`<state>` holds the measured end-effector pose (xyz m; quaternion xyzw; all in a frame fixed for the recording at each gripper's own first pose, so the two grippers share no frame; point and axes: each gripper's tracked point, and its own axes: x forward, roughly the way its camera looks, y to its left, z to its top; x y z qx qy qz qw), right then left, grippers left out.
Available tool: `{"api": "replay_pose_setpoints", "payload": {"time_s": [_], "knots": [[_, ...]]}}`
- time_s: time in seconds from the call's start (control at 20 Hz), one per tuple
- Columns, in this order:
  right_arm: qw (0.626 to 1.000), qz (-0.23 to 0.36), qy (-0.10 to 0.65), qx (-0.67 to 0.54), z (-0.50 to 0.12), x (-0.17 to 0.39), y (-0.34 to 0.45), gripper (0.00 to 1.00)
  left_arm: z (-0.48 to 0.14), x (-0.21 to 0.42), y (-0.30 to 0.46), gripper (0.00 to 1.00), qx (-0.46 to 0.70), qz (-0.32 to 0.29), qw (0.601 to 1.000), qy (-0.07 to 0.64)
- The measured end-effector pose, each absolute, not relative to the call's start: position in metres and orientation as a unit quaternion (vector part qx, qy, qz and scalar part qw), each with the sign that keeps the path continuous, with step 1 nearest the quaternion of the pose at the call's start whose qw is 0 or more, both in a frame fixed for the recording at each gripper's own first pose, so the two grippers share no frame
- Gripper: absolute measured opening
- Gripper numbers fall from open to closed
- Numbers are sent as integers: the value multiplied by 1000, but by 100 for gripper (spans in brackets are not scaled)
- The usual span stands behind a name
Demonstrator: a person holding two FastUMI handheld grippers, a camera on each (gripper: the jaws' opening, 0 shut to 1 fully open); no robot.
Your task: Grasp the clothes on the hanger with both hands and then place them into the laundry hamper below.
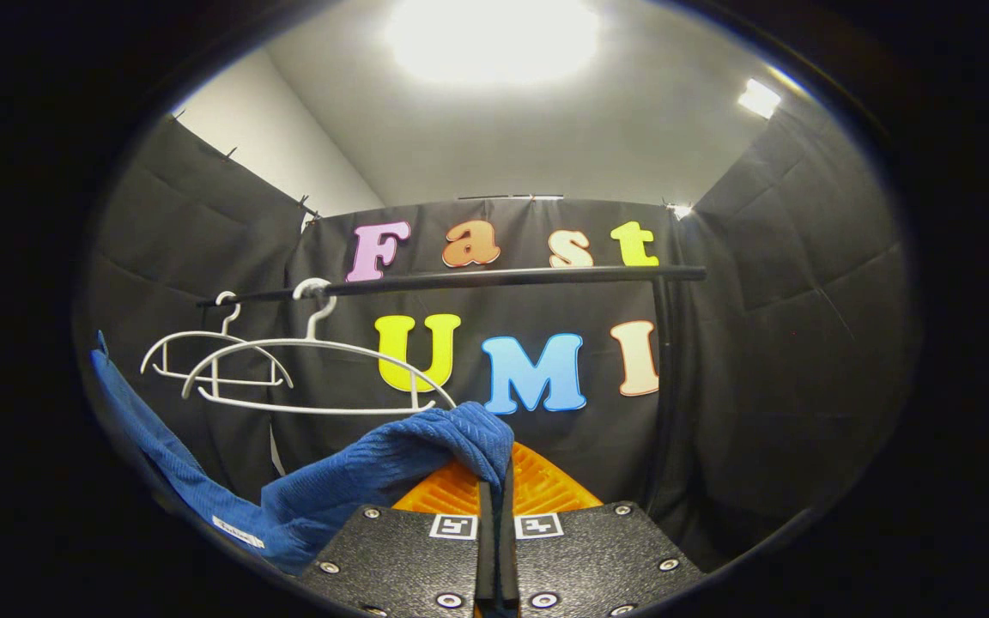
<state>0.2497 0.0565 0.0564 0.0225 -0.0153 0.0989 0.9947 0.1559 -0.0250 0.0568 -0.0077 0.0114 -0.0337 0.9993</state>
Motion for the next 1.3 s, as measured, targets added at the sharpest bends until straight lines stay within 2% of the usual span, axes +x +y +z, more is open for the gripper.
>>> {"api": "replay_pose_setpoints", "payload": {"time_s": [0.55, 0.8, 1.3], "knots": [[988, 148, 34, 13, 30, 111, 112, 1, 42, 87, -97, 1, -63, -134, 989, 26], [982, 178, 64, 3, -10, 100, 136, 2, 11, 92, -135, 0, -81, -171, 981, 40], [969, 185, 161, 21, -124, 96, 154, 2, -119, 107, -160, 0, -106, -150, 977, 107]]}}
